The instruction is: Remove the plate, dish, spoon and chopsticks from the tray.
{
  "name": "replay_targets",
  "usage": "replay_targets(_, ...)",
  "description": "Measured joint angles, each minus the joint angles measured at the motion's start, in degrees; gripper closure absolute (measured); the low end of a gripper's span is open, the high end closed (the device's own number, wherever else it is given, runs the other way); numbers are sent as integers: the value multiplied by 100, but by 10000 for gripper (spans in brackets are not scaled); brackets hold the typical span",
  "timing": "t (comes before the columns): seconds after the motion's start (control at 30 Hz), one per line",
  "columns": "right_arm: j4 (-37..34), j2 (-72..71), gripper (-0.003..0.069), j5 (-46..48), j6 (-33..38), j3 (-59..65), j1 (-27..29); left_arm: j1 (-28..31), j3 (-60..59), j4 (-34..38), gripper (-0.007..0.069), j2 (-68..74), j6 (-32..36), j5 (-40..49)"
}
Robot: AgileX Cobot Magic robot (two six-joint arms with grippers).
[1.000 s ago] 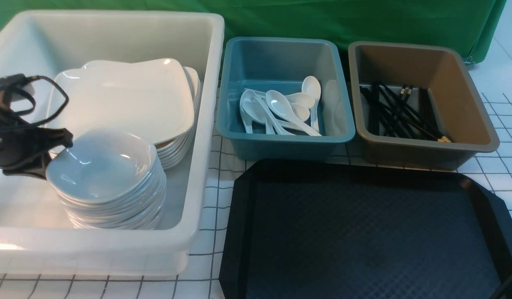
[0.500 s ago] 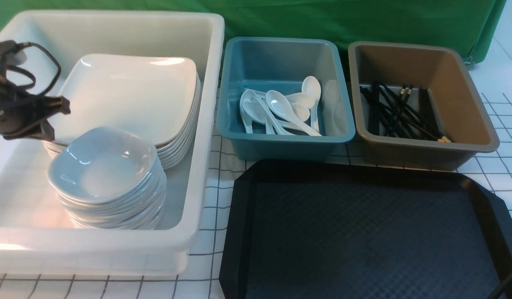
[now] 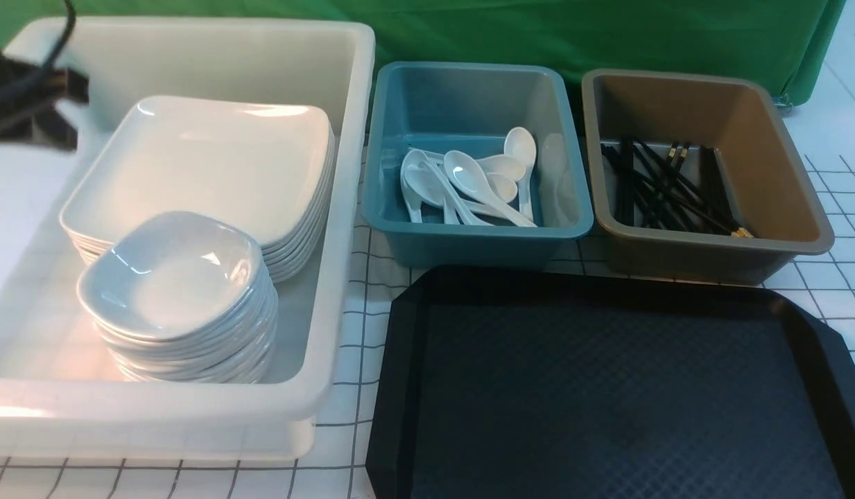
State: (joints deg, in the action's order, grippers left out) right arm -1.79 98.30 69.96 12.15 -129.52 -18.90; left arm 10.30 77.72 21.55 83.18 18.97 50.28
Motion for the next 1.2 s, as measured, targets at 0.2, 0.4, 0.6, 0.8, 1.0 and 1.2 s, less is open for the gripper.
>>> replay_targets(0.2,520,-1191,643,-6,-403,171,2,-1090,12,319,625,-1331,514,507)
replay_targets(0.4,691,-2667,643,-34,-568,1286,2,-1985,-431,376,625,-2476,775,644)
replay_targets(0.6,1032,-4411,643,-759,-836,3526,2,-2210,-1705,383,625,-3784,998,217)
replay_targets(0.8,1079,-6673,641,-2287,-1066,6351,2,-2229,-3224,-228,625,-4979,437,-494)
replay_targets(1.0,1079,-8571,638,-3919,-1781,8823,2,-2229,-4596,456,624,-5846,306,-2000)
replay_targets(1.2,1079,-9585,628,-5110,-2041,10146,2,-2229,-5078,825,624,-5892,295,-2592)
